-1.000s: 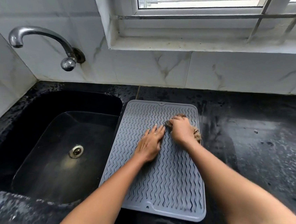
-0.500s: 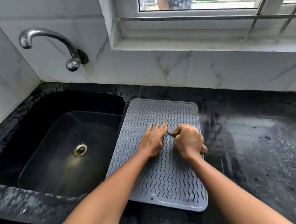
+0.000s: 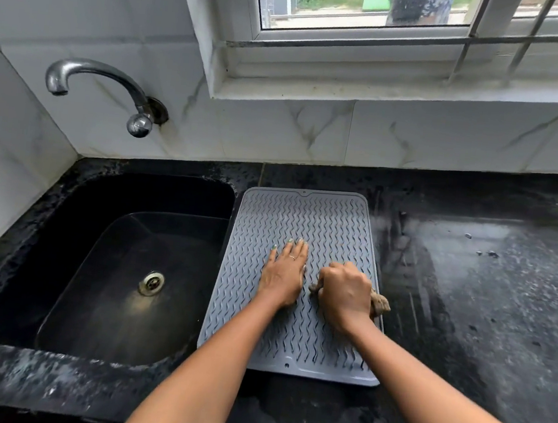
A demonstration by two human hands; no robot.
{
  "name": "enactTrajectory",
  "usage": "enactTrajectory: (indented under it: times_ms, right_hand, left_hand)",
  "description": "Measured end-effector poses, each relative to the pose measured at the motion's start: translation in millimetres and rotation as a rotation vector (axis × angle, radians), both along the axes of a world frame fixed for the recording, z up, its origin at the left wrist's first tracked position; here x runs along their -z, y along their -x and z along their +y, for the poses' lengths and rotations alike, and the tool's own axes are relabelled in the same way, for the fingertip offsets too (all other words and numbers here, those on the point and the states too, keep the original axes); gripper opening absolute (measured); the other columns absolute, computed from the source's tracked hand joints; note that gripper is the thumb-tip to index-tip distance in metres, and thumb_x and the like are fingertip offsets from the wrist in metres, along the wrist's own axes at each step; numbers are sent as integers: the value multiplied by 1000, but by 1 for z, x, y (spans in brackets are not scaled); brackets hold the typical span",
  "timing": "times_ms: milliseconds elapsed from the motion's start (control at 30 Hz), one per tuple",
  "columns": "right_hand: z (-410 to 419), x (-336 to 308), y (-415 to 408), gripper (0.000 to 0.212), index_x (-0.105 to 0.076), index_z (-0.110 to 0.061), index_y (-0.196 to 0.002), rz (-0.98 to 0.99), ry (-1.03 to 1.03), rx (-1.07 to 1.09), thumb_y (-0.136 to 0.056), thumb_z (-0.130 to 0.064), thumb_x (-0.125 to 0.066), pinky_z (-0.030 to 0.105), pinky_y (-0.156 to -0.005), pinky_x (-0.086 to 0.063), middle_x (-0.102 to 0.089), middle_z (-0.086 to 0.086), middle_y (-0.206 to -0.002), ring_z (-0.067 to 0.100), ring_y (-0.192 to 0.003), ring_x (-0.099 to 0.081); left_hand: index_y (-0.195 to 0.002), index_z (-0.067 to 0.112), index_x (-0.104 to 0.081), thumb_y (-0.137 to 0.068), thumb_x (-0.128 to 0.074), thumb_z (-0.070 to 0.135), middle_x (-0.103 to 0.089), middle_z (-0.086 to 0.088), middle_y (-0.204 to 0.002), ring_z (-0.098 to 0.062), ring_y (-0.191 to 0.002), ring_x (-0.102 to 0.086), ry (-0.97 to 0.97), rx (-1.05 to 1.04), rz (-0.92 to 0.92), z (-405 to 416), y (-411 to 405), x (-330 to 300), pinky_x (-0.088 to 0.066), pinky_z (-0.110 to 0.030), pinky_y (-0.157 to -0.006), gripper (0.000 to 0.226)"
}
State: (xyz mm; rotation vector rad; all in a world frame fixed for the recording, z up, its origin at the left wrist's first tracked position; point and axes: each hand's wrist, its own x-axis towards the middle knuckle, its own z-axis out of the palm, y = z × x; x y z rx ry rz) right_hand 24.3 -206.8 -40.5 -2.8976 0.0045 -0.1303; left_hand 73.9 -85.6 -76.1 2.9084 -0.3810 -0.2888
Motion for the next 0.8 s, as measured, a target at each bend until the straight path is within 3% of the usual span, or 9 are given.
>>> enactTrajectory:
  times_ms: [100,267,467,633,700,733,800]
  right_hand:
    - [-5,-15,-24,14,-73,-15,-86,-42,-99,72,-88,-25,-63,29,-67,-49,-73,6,-89,26,-85,-64]
    - [-8,-8,-36,28,-68,-15,-108,58,-92,-1,-86,-4,-55,40,-93,-47,-64,5,-120,27,-111,-51]
    - [2,0,30,12,-72,-14,-82,-54,-44,-30,-83,-9,-62,29,-63,-46,-72,2,-85,20,-78,-60]
    - [5,-10,50,16,-73,-13,-79,43,17,-37,-82,-4,-60,31,-61,-51,-71,2,-77,20,-72,-64]
    - [3,-13,57,10,-72,-17,-66,40,40,-91,-62,-10,-77,28,-51,-51,-69,-2,-68,17,-64,-65]
    - [-1,-9,61,20,-69,-18,-57,28,60,-146,-44,-14,-84,26,-43,-50,-68,-4,-61,16,-58,-65]
    - [-1,-11,72,24,-66,-24,-51,85,47,-161,-33,-31,-81,20,-39,-48,-67,-10,-57,12,-57,-67]
  left_hand:
    - [-153,15,-5,-100,-33,7,-3,-4,-163,-21,-150,-2,-21,3,-40,-2,3,-3,4,-39,-120,60]
    - [-153,17,-4,-102,-28,12,-1,-2,-163,-19,-150,-1,26,-20,-46,4,24,4,4,-39,-121,57]
    - [-153,19,-2,-103,-23,18,1,0,-163,-19,-150,1,7,-40,-26,0,22,4,2,-40,-121,54]
    - [-153,19,0,-101,-26,10,2,1,-163,-19,-150,3,11,-58,-50,0,25,2,2,-39,-121,58]
    - [-153,19,1,-101,-28,8,3,0,-163,-19,-150,3,7,-53,-53,-2,26,1,2,-39,-121,61]
    - [-153,19,2,-100,-29,6,4,0,-163,-19,-150,3,4,-58,-59,-2,27,2,2,-39,-121,62]
    - [-152,19,4,-99,-28,1,7,1,-162,-18,-150,6,5,-63,-71,-1,25,1,2,-38,-121,64]
